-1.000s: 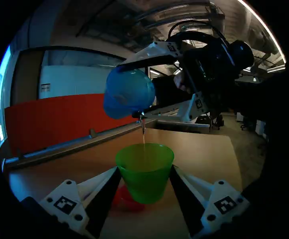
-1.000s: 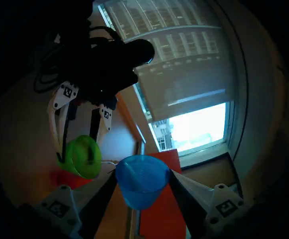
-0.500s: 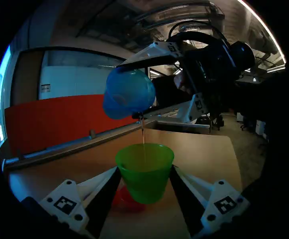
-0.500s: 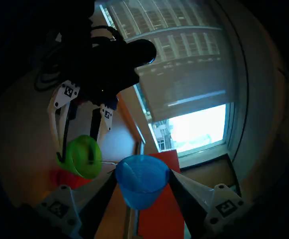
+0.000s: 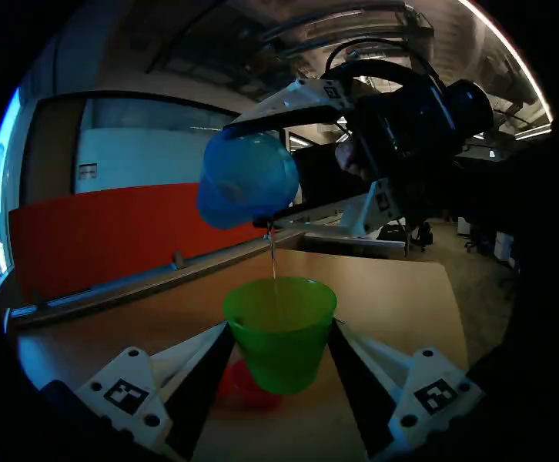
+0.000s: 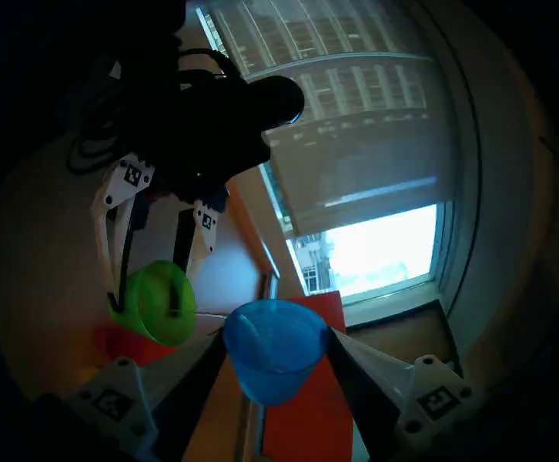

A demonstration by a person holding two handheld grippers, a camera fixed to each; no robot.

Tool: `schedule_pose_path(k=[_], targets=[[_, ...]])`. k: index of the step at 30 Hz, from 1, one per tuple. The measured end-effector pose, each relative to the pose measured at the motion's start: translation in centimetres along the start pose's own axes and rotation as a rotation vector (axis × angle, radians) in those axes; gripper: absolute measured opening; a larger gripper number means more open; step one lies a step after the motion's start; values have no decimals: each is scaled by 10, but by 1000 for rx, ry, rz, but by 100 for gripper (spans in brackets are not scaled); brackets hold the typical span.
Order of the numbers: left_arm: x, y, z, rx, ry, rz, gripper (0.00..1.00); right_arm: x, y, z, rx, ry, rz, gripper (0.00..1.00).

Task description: Pour water

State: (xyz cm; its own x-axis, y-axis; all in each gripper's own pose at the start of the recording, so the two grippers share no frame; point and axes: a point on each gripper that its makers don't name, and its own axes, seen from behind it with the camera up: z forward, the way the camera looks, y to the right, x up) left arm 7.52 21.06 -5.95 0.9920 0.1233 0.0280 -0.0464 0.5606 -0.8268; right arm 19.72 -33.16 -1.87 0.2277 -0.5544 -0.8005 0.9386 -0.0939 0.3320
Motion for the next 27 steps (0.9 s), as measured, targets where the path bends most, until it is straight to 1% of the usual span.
schedule_pose_path(k=[27], targets=[[-1,2,0,-3,0,3,83,7,-3,2,0,-1,-33,92]])
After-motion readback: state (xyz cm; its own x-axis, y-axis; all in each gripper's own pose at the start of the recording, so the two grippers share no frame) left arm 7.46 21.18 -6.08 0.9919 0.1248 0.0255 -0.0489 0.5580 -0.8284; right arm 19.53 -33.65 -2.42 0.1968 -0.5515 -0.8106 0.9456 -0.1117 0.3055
